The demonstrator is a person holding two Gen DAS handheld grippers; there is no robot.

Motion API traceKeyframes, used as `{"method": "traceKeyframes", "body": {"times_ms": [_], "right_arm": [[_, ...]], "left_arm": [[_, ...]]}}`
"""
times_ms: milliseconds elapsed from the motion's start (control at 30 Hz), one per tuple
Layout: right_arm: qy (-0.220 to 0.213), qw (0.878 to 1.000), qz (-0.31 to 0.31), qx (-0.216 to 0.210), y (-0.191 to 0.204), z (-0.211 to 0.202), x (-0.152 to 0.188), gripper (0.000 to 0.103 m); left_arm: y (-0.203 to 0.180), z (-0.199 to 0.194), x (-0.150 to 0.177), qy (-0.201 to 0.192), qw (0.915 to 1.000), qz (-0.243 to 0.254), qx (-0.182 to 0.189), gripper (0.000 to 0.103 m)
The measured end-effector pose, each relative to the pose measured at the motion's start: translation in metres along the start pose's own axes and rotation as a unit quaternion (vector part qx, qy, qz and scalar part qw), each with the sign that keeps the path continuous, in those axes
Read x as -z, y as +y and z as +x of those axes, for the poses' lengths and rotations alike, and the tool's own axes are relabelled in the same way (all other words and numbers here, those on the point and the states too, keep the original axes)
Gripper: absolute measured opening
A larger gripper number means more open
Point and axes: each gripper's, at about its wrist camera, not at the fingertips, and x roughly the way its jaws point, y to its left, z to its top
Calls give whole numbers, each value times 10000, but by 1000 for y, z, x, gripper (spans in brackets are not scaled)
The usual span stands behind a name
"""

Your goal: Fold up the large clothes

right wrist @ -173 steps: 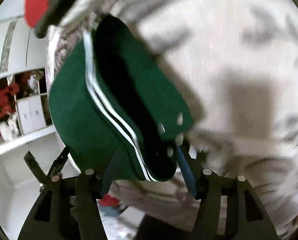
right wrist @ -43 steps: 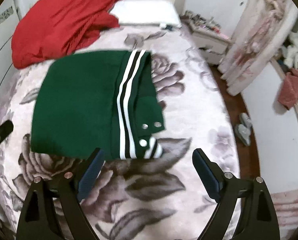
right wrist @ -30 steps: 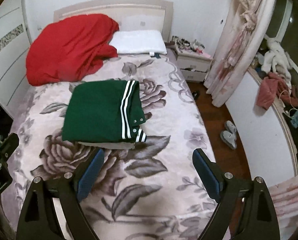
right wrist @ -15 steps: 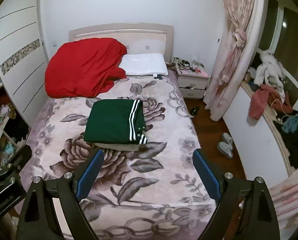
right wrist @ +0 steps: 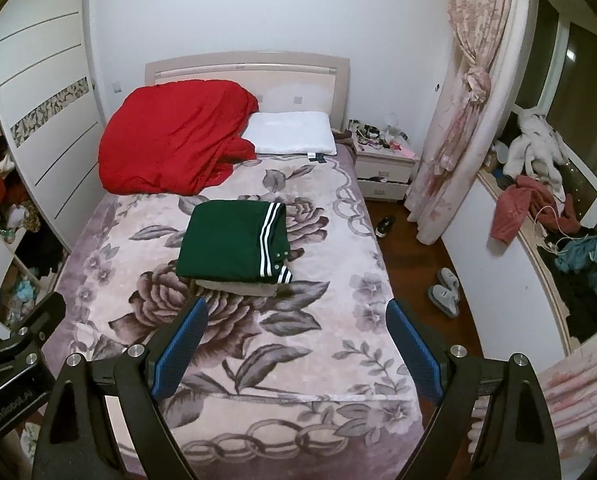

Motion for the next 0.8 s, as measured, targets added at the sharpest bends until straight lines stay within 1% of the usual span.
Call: {"method": "traceKeyframes", "body": {"times_ms": [233, 433, 500, 567, 667, 800], "right_arm": [[33, 10000, 12, -34, -1, -2, -1, 92], [25, 10000, 7, -76, -2, -7, 2, 92], [45, 10000, -30, -80, -1, -9, 3, 94], [49, 9999, -54, -85, 0, -10, 1, 96], [44, 9999, -47, -93, -1, -9, 0, 96], [3, 9999, -72, -121, 1, -9, -10, 96]], "left_arm": [[0, -10, 0, -115, 9999, -8, -62, 103], [5, -13, 1, -123, 9999, -89, -64, 103], [4, -12, 0, -122, 9999, -106, -35, 103], [5, -13, -1, -138, 9998, -123, -57, 103], [6, -16, -2, -204, 9997, -116, -116, 103], [6, -19, -2, -248, 9995, -116, -148, 103]]}}
